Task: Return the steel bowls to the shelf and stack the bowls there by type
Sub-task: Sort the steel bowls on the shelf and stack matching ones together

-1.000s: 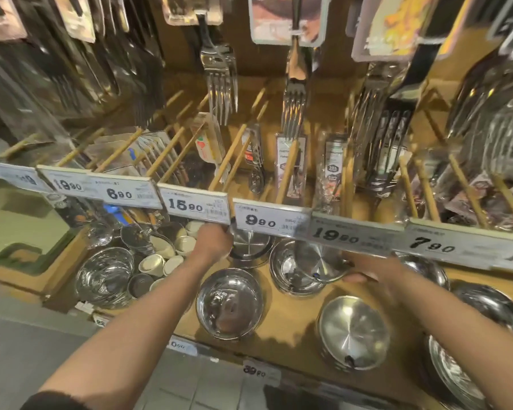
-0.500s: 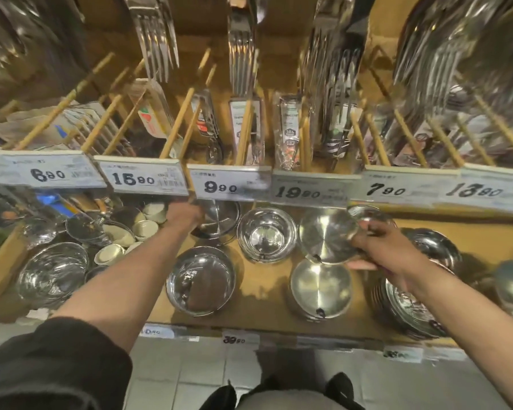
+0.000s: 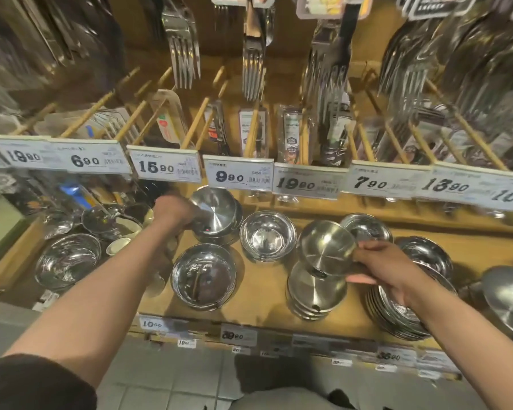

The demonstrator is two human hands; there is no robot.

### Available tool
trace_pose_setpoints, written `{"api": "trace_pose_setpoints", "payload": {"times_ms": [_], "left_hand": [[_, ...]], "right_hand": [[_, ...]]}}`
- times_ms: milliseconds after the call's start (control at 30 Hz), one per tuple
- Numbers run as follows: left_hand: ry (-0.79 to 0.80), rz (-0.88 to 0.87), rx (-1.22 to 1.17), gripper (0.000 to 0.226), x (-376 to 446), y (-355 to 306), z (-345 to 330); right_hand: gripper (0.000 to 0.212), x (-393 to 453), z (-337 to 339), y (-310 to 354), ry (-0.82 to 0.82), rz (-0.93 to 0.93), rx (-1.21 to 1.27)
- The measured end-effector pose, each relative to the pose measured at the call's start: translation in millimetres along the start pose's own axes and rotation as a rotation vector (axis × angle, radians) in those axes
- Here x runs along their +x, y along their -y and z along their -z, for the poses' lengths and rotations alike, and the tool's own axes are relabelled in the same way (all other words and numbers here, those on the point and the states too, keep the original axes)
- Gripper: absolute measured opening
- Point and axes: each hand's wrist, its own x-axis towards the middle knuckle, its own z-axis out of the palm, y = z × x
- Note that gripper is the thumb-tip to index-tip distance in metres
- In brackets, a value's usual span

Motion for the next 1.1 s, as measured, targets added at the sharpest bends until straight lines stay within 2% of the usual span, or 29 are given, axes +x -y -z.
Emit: {"api": "trace_pose_setpoints", "payload": {"times_ms": [100, 233, 333, 467, 533, 633, 800, 1100], "left_hand": [[0.094, 0.020, -0.100, 0.017, -13.6, -0.6, 0.2], [0.289, 0.100, -0.421, 0.013, -45.1, -5.0, -13.2], [0.414, 0.065, -0.475, 0.007, -73.2, -16.9, -22.0], [0.637, -0.022, -0.461, 0.019, -100.1, -28.8, -25.7], [0.704, 0.030, -0.596, 0.019, -111.7, -30.8, -25.4], [0.726, 0.066, -0.707, 0.020, -123.4, -31.2, -26.9], [0.694, 0.129, -0.809, 0.019, -132.4, -33.8, -36.2], [0.737, 0.064, -0.804, 0.020, -146.9, -54.5, -43.8]], "right_hand": [[0.011, -6.0, 1.7, -5.7, -0.024, 0.013, -0.032], [0.015, -13.5, 2.5, -13.8, -0.030, 0.049, -0.082], [0.021, -14.5, 0.3, -19.0, -0.034, 0.069, -0.145], [0.016, -13.8, -6.7, -21.1, -0.098, 0.156, -0.291], [0.017, -14.1, -10.7, -22.1, -0.122, 0.188, -0.330], [0.011, -12.6, -12.8, -23.7, -0.127, 0.231, -0.430], [0.020, -9.3, -15.3, -29.1, -0.123, 0.245, -0.469], [0.027, -6.6, -11.4, -38.7, -0.109, 0.287, -0.463]]}}
